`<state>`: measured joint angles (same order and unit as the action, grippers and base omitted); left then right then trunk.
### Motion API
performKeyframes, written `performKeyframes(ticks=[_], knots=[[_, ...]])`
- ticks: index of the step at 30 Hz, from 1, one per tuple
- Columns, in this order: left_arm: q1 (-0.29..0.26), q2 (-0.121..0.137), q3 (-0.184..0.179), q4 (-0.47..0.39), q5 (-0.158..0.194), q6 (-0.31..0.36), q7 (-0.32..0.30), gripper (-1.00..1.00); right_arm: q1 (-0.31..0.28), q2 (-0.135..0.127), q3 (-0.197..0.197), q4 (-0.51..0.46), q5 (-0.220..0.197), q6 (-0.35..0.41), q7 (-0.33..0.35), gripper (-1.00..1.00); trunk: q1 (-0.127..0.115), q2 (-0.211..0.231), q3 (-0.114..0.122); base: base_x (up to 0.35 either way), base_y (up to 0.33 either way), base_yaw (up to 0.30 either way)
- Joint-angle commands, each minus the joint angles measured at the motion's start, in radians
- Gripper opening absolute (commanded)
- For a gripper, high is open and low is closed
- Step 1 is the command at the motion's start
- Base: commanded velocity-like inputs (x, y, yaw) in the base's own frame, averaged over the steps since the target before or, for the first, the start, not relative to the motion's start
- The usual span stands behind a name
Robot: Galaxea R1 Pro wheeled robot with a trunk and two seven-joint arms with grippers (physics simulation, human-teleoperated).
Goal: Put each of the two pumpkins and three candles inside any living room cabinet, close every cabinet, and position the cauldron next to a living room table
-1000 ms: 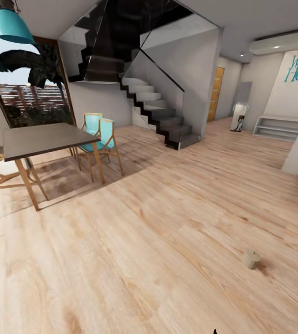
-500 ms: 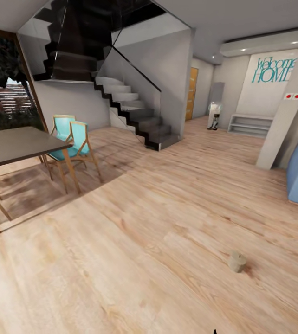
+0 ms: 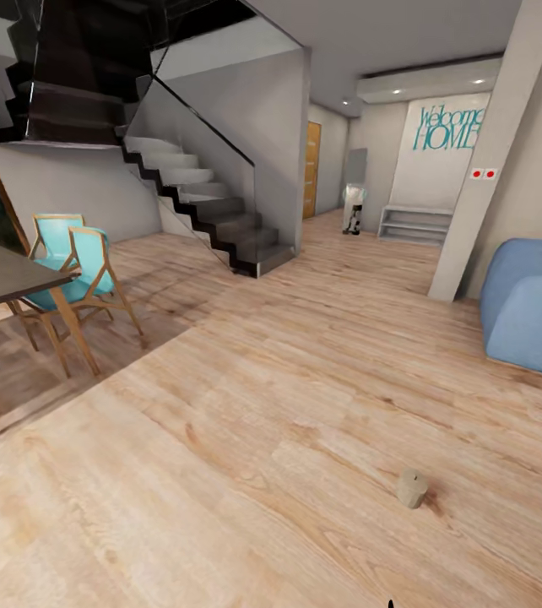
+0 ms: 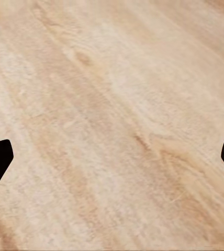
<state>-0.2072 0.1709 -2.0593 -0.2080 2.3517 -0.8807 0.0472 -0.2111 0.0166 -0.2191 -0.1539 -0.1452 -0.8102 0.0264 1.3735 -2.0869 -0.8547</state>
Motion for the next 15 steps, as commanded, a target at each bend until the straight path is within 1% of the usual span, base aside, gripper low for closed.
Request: performKeyframes(ticks=[1,5,15], knots=[[-0.001,0.001,-0.008,-0.004,0.005,-0.005,0.005,1.00,-0.001,0.000,0.001,0.000,-0.008,-0.003,0.003,1.00,0.000,0.000,-0.002,0.333,0.000,-0.087],[-0.001,0.001,-0.008,-0.004,0.005,-0.005,0.005,1.00,-0.001,0.000,0.001,0.000,-0.008,-0.003,0.003,1.00,0.000,0.000,-0.006,0.333,0.000,-0.042],[-0.001,0.001,-0.008,-0.004,0.005,-0.004,0.005,1.00,-0.001,0.000,0.001,0.000,-0.008,-0.003,0.003,1.00,0.000,0.000,-0.022,0.333,0.000,-0.002]])
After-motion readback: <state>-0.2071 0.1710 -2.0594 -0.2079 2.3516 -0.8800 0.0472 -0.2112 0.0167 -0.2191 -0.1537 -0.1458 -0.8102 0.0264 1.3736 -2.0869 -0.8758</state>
